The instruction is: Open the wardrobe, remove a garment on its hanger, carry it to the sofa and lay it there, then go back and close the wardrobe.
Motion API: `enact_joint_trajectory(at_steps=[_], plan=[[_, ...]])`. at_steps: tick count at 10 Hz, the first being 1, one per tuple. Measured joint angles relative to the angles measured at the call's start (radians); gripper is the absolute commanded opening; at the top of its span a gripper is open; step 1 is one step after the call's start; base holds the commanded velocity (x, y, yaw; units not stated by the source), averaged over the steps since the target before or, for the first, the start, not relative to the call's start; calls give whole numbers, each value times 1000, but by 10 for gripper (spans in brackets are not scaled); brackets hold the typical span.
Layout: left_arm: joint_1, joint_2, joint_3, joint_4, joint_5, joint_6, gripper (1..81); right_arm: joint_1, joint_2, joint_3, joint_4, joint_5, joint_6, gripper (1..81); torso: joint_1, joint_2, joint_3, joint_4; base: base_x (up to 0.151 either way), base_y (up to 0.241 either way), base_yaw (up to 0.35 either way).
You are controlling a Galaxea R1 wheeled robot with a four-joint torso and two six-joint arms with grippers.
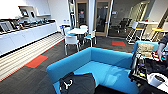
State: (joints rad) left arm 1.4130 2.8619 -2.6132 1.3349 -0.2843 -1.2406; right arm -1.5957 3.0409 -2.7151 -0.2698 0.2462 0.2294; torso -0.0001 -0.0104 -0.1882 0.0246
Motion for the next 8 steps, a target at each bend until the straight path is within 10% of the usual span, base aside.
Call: enact_joint_trajectory(at_steps=[8], plan=[[5, 4, -1, 0, 3, -13, 811, 6, 0, -3, 0, -10, 0, 811, 1, 0, 0, 0, 0, 0, 160]])
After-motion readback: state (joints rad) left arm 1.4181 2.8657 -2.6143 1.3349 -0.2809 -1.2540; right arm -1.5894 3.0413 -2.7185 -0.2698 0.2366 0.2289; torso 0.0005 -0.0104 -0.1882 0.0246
